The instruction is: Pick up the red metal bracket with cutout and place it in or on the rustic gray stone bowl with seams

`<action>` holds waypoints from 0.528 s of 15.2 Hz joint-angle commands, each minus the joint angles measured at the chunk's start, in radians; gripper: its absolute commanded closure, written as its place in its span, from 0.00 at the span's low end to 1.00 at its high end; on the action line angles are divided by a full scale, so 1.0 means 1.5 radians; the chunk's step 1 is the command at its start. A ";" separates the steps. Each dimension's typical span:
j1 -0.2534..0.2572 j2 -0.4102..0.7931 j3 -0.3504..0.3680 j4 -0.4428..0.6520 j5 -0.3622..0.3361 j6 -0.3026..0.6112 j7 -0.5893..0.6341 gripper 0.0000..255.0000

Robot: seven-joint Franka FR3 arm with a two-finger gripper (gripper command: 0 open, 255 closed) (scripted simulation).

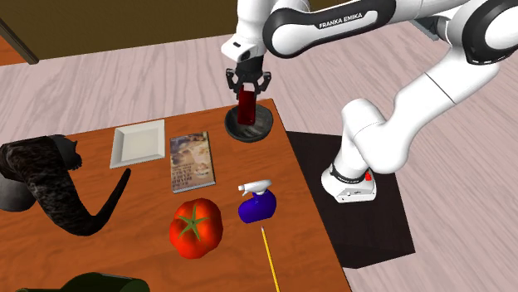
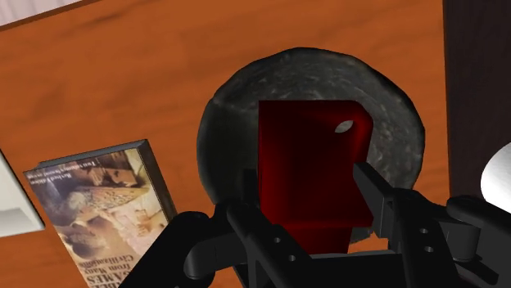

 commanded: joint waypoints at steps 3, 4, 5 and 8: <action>-0.002 0.007 -0.012 -0.031 -0.006 0.038 -0.003 1.00; -0.002 0.009 -0.015 -0.038 -0.008 0.048 -0.004 1.00; -0.002 0.012 -0.018 -0.045 -0.009 0.057 -0.005 1.00; -0.002 0.021 -0.029 -0.069 -0.013 0.091 -0.007 1.00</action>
